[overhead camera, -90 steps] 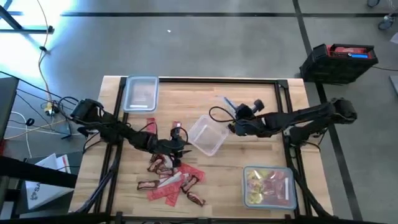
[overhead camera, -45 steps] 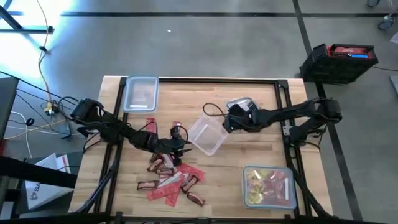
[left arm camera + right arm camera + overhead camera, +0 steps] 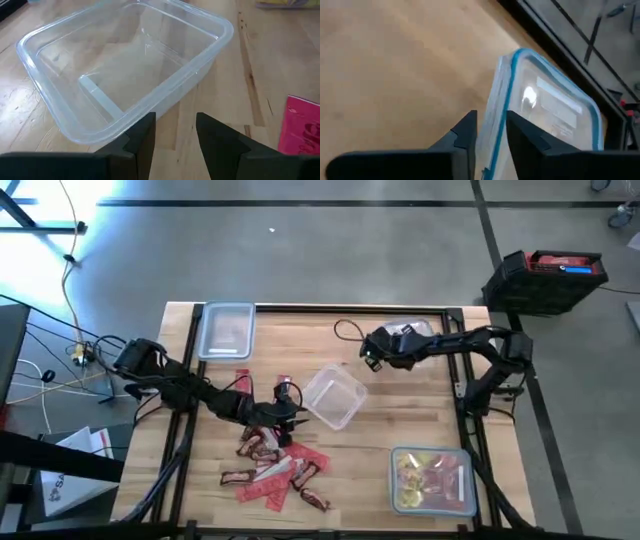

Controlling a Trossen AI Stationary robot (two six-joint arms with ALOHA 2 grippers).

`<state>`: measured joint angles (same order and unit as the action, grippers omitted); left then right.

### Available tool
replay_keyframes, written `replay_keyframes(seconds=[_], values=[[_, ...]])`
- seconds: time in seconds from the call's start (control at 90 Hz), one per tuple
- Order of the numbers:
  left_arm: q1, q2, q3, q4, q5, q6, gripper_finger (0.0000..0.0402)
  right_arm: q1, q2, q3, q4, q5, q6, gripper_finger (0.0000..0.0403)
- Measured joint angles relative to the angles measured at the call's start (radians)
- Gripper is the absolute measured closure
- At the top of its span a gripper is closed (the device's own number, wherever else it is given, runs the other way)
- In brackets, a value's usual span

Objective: Sort candy
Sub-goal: Put the strawberry red into the upper middle transparent bin

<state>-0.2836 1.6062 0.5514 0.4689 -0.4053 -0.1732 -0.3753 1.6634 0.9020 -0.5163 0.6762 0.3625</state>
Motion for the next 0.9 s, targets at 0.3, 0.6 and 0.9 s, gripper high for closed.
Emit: replay_keyframes(seconds=[0.3,0.6,0.9], values=[[0.001,0.000,0.000,-0.001,0.006,-0.001,0.0275,-0.063,0.000,0.000,0.051,-0.060,-0.114,0.0263],[0.001,-0.052,0.000,-0.044,0.011,0.000,0.0275,-0.020,-0.062,0.000,0.039,-0.129,-0.161,0.0261],[-0.007,-0.291,0.001,-0.289,-0.027,-0.069,0.0275,0.155,-0.215,0.000,0.055,-0.245,-0.124,0.0261]])
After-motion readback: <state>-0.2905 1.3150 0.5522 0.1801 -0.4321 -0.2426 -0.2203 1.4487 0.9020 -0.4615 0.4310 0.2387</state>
